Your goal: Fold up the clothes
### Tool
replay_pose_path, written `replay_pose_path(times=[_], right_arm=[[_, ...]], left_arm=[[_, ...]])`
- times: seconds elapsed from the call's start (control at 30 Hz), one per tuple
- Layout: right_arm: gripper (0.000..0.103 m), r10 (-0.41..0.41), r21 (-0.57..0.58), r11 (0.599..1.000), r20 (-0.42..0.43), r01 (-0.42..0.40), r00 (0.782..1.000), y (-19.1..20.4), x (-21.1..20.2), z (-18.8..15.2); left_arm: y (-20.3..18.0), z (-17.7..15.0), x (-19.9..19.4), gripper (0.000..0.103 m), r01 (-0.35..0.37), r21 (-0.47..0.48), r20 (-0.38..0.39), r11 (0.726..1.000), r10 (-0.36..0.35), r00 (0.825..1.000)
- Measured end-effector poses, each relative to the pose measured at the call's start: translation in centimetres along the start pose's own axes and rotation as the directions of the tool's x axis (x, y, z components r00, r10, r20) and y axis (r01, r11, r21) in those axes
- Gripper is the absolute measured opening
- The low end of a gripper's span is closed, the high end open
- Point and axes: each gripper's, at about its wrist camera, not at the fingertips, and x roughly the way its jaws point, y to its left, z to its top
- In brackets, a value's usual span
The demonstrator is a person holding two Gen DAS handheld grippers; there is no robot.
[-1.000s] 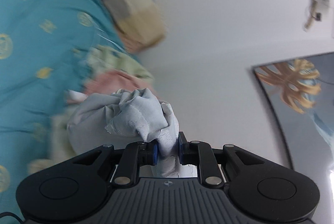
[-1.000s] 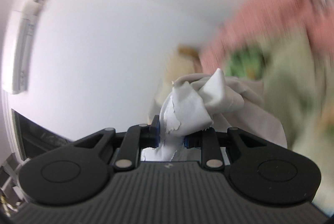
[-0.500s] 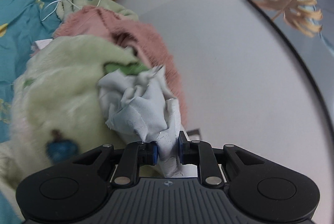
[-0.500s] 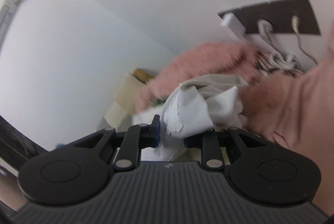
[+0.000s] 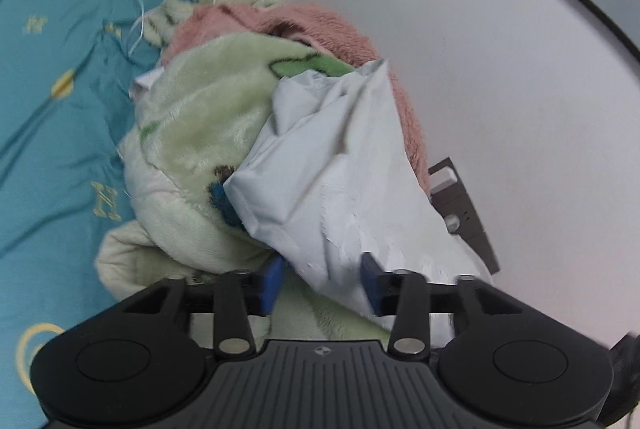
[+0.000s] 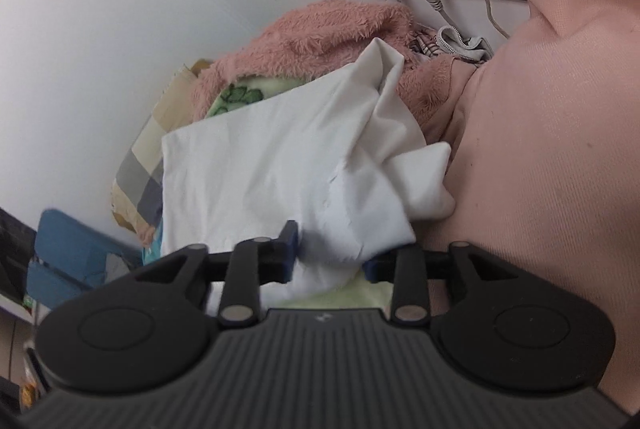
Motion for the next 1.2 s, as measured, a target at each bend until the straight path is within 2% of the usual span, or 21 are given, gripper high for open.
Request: replay_pose_path(times=[0.03,0.07,0.1,0.2,0.27,0.47,0.6,0.9,1.0,1.2], right_arm=[[0.058,-0.005,-0.017,1.000,0.008,0.005,1.000,0.4,-0.9,-0.3],[0.065,-0.008,-0.034,0.999,0.021,0.009,1.000,1.0,-2.1,-0.5],[0.075,-0.008,-0.053,0.999,0.036,0.009,0.999,1.4,-3.2,-0.8],[0.079,-0.009,-0.150,0.988,0.099,0.024,0.995,3.2,-6.8,-1.9],[0.086,-0.002,-0.215,0.976,0.138,0.032,0.990,4.4,-9.1,-2.7],[0.086,0.034,-0.397,0.916,0.232,0.062,0.972,7.7,-15.0,-6.2],[0.086,0.074,-0.456,0.887,0.292,0.070,0.954,8.7,-17.7,-8.8],[0.086,0.128,-0.561,0.820,0.374,0.114,0.919,9.3,-20.3,-15.5],[0.086,0.130,-0.574,0.808,0.397,0.135,0.909,9.5,-20.5,-17.1],[0.086,0.136,-0.569,0.810,0.420,0.144,0.897,9.9,-20.2,-19.0]], left_arm=[[-0.8,-0.1,-1.0,0.070,-0.016,0.046,0.012,0.999,0.015,1.000],[-1.6,-0.3,-2.1,0.080,-0.032,0.091,0.025,0.995,0.029,0.999],[-2.4,-0.5,-3.2,0.084,-0.049,0.134,0.044,0.990,0.044,0.998],[-4.8,-1.5,-6.8,0.096,-0.089,0.239,0.104,0.967,0.065,0.992],[-6.2,-2.4,-9.3,0.103,-0.109,0.293,0.142,0.950,0.069,0.987],[-10.3,-6.5,-16.5,0.103,-0.207,0.426,0.274,0.881,0.092,0.957],[-11.9,-9.5,-19.9,0.103,-0.250,0.476,0.334,0.843,0.089,0.938],[-11.6,-14.0,-24.1,0.103,-0.294,0.498,0.392,0.816,0.090,0.915],[-11.0,-14.9,-25.1,0.103,-0.314,0.490,0.422,0.813,0.094,0.902],[-9.6,-15.9,-26.6,0.103,-0.344,0.477,0.462,0.808,0.102,0.881]])
